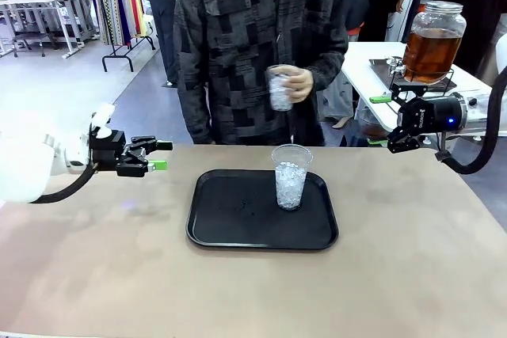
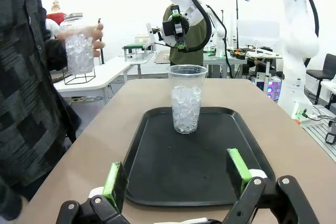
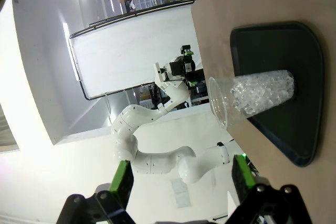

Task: Pour the drink into the iced cup.
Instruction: Pick up the iced cup indicated by the human and present it to them.

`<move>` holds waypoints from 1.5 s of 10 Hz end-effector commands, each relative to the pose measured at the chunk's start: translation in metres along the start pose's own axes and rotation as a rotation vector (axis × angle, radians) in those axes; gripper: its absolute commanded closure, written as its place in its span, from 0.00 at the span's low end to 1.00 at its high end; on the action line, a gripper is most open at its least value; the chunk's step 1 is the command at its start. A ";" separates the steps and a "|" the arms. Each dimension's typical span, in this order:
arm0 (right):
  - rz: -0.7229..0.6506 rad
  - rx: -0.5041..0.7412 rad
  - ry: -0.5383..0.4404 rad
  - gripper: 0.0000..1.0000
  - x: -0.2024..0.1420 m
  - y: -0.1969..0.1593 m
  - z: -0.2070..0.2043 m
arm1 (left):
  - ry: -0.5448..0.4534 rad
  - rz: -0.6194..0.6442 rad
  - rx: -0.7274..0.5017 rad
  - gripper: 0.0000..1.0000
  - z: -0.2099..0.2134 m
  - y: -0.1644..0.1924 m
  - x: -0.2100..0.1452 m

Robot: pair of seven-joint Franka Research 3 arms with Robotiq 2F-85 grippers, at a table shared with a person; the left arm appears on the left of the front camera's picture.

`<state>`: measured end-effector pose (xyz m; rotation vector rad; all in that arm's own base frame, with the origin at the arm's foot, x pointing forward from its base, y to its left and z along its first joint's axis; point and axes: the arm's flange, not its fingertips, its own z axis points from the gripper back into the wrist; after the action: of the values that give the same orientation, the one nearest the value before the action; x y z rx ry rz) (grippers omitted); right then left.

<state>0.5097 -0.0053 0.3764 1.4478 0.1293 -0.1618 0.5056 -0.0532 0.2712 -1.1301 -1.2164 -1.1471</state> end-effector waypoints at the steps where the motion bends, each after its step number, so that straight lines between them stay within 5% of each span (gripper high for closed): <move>1: 0.005 -0.003 -0.005 0.00 0.001 0.002 0.000 | 0.000 -0.003 -0.001 0.00 -0.001 0.000 0.002; 15: 0.005 -0.003 -0.005 0.00 0.001 0.002 0.000 | 0.000 -0.003 -0.001 0.00 -0.001 0.000 0.002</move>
<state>0.5097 -0.0053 0.3764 1.4478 0.1293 -0.1618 0.5056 -0.0532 0.2712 -1.1301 -1.2164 -1.1471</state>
